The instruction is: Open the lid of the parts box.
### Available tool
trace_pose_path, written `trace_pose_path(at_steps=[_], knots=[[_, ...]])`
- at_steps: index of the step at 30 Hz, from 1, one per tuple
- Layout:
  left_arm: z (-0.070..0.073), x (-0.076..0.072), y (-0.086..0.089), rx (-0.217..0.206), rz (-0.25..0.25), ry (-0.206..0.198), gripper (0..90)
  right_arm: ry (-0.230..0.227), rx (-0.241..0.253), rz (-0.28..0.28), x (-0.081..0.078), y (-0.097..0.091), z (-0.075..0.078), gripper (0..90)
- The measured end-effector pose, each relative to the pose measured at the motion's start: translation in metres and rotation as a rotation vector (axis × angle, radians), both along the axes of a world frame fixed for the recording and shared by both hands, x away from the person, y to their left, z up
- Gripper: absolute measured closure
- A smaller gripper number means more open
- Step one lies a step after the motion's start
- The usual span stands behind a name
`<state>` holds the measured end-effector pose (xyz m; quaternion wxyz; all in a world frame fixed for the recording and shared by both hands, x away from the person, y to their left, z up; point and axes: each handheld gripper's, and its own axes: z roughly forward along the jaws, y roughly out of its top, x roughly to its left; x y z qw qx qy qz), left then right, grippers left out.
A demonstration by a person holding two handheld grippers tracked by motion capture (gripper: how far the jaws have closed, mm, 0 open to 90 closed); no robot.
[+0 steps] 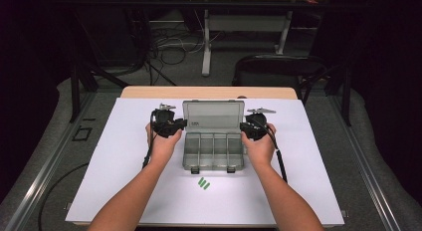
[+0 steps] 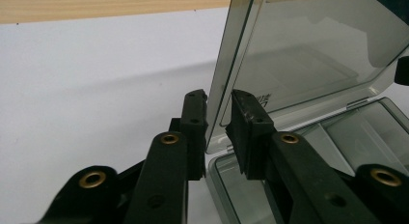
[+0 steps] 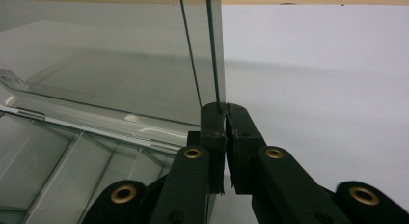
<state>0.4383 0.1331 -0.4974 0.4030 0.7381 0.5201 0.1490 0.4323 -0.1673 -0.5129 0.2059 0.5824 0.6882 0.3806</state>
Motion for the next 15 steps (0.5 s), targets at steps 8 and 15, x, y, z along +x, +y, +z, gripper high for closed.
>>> trace_pose_path(at_steps=[8,15], knots=[[-0.009,-0.001,0.001,-0.009,0.004,0.019,74.8,0.003,0.009,0.000,0.001,-0.001,0.000,86.6],[-0.018,0.001,-0.002,0.003,0.002,0.028,77.4,0.001,0.020,-0.004,0.001,-0.001,-0.001,86.6]])
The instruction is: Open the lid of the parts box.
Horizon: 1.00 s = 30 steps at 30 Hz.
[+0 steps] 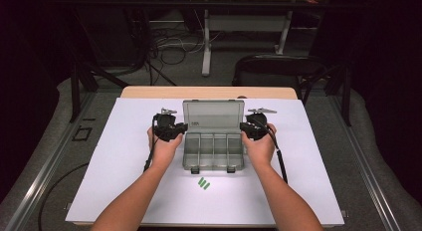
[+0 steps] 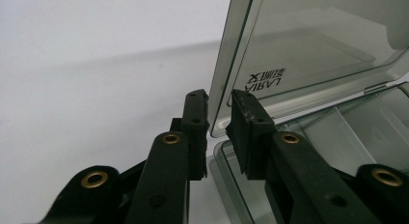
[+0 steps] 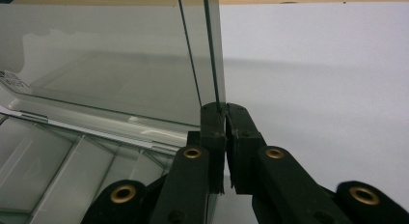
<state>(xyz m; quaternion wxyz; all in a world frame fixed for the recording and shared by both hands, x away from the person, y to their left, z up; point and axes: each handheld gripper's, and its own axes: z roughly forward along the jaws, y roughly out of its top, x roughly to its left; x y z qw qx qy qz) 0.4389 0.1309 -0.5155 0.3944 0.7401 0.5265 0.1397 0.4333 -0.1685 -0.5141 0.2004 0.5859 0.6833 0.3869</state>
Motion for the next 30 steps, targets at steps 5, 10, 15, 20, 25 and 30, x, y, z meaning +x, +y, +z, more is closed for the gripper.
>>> trace_pose_path(at_steps=[5,10,15,20,25,30], knots=[[-0.004,0.002,-0.002,-0.003,0.012,-0.001,79.2,-0.003,-0.001,-0.003,0.001,0.001,-0.001,86.6],[-0.007,0.003,-0.005,-0.003,0.020,-0.007,82.0,-0.009,-0.011,-0.003,0.001,0.001,-0.001,86.7],[-0.009,0.005,-0.004,-0.014,0.026,-0.006,83.8,-0.016,-0.016,-0.003,0.001,0.002,-0.002,86.7],[-0.010,0.007,-0.003,-0.018,0.032,0.003,85.9,-0.003,-0.022,-0.001,0.002,0.001,-0.002,86.7],[-0.010,0.007,-0.003,-0.013,0.029,-0.002,86.2,-0.020,-0.018,-0.008,0.003,0.002,-0.004,86.8],[-0.012,0.008,-0.003,-0.014,0.032,-0.002,86.4,-0.025,-0.019,-0.012,0.004,0.002,-0.005,86.8]])
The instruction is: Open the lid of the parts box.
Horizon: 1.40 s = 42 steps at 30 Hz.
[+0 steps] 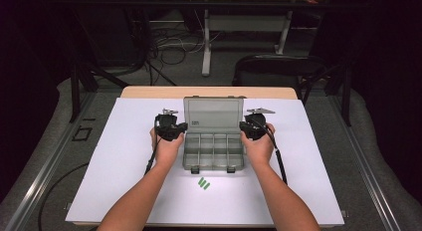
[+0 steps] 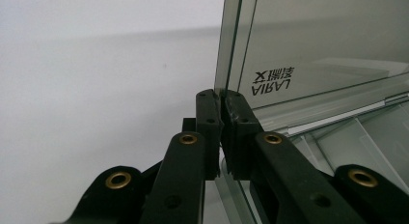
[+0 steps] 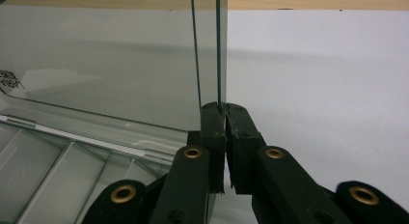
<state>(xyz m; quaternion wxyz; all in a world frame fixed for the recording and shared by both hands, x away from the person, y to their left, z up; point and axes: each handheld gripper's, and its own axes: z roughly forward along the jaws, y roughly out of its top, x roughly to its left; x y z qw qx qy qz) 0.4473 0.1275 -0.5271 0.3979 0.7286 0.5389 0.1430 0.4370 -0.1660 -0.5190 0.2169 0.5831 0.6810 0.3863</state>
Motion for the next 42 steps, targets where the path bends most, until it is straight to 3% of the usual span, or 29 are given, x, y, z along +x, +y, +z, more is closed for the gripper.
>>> trace_pose_path(at_steps=[42], knots=[[-0.0052,0.0087,0.0004,-0.030,0.013,0.032,86.1,0.015,0.037,-0.012,0.0097,-0.0018,-0.0083,86.8]])
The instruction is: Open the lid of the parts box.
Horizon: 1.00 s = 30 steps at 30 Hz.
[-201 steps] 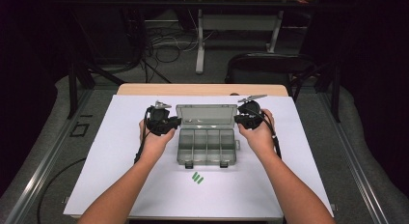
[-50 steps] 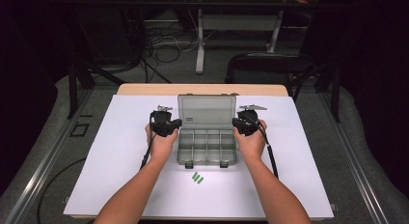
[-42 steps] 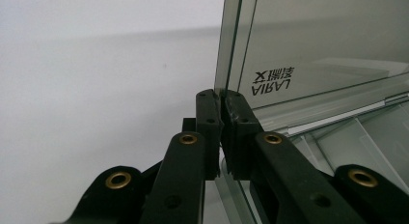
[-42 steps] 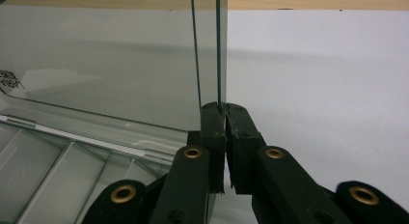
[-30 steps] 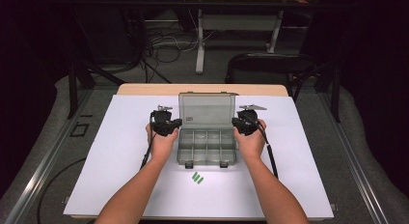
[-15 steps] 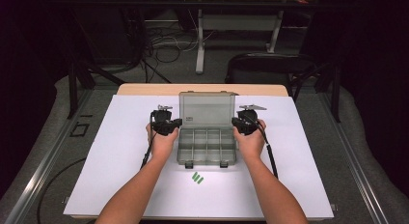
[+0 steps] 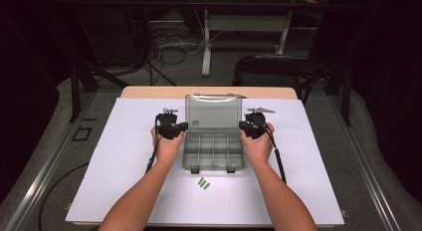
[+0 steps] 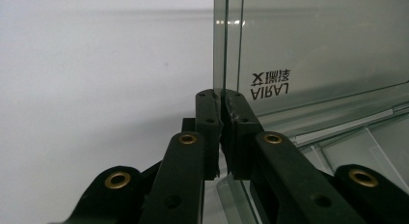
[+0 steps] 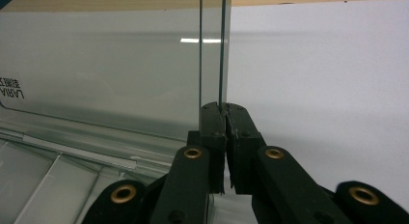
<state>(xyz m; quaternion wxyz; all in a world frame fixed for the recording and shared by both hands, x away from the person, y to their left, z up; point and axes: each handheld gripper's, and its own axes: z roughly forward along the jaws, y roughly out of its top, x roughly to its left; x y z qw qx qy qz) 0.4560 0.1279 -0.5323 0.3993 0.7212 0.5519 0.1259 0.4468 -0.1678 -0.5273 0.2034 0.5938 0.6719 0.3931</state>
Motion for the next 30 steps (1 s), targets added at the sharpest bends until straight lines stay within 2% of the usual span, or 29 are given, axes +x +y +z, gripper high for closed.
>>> trace_pose_path(at_steps=[3,4,11,12,15,17,19,25,30], knots=[[-0.0002,0.0003,0.0000,0.000,0.001,0.002,86.1,0.013,-0.007,0.006,-0.0002,-0.0007,0.0007,86.8],[-0.0003,0.0004,-0.0001,0.001,0.001,0.001,86.0,-0.001,-0.002,0.000,0.0004,-0.0001,-0.0005,86.8],[-0.0016,0.0020,0.0004,-0.001,-0.007,0.011,85.4,0.002,0.003,0.000,0.0016,-0.0004,-0.0019,86.8],[-0.0018,0.0021,0.0003,-0.003,-0.005,0.013,85.3,0.017,-0.004,0.005,0.0012,-0.0012,-0.0010,86.7],[-0.0024,0.0024,-0.0001,0.001,-0.003,0.010,85.0,0.005,0.011,-0.005,0.0025,-0.0008,-0.0030,86.8],[-0.0030,0.0027,0.0000,-0.002,-0.001,0.015,84.8,0.025,0.014,-0.001,0.0026,-0.0017,-0.0027,86.8],[-0.0036,0.0030,-0.0003,-0.002,0.001,0.020,84.7,0.012,0.018,-0.004,0.0032,-0.0010,-0.0040,86.8],[-0.0055,0.0041,-0.0004,-0.001,-0.001,0.026,84.9,0.017,0.006,-0.007,0.0044,-0.0009,-0.0064,86.9],[-0.0059,0.0044,-0.0004,-0.005,0.002,0.028,85.0,0.024,0.017,-0.006,0.0053,-0.0013,-0.0070,87.0]])
